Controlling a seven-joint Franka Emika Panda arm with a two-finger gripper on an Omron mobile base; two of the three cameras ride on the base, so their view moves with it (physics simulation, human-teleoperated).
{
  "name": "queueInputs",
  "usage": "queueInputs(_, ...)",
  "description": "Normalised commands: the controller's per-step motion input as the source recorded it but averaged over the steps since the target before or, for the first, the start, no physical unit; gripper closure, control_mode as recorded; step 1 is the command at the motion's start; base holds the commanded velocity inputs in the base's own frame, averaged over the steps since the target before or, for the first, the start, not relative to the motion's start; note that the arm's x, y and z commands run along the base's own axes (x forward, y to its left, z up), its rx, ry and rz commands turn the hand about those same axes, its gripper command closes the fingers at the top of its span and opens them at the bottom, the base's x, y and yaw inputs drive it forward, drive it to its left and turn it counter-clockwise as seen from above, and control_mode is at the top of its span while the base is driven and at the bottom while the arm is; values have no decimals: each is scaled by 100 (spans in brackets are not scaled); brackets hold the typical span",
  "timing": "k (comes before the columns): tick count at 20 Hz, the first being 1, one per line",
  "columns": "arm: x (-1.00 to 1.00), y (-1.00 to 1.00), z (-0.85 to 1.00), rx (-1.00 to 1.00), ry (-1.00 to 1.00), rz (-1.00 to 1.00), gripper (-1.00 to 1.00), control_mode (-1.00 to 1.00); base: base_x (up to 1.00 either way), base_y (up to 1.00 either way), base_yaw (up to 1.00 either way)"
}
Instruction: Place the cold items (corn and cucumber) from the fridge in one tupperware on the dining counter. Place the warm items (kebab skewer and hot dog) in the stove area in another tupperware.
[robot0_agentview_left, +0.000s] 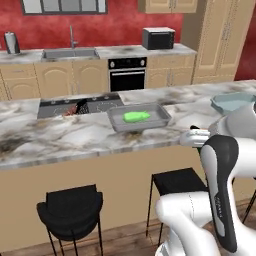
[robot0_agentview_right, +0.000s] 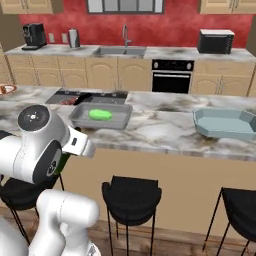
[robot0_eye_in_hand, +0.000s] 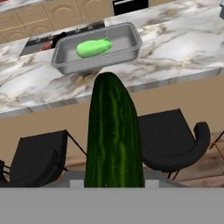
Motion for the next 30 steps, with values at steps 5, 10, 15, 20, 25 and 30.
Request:
queueInputs(5, 0, 0, 0, 0, 0, 0, 100, 100, 36, 0, 18)
queueInputs(10, 0, 0, 0, 0, 0, 0, 100, 100, 61, 0, 16)
queueInputs(15, 10, 0, 3, 0, 0, 1, 100, -100, 33, 0, 11)
queueInputs(20, 88, 2, 49, -2, 8, -1, 100, -100, 0, 0, 0)
queueInputs(25, 90, -1, 75, -7, 33, 2, 100, -100, 0, 0, 0)
queueInputs(30, 68, -3, 22, -23, 36, 28, 100, -100, 0, 0, 0)
